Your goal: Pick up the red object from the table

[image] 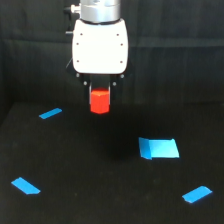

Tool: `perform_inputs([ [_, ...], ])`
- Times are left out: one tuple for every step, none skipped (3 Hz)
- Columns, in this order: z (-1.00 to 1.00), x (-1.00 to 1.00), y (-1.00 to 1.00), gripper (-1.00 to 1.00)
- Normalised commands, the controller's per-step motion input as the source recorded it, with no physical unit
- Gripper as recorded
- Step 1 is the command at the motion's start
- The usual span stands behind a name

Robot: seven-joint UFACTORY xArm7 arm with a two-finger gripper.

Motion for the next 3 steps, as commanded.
perform_inputs([
  [0.09,0.05,-0.09,-1.00],
  [0.17,0.11,-0.08,-1.00],
  [0.13,-0.11,-0.06,-1.00],
])
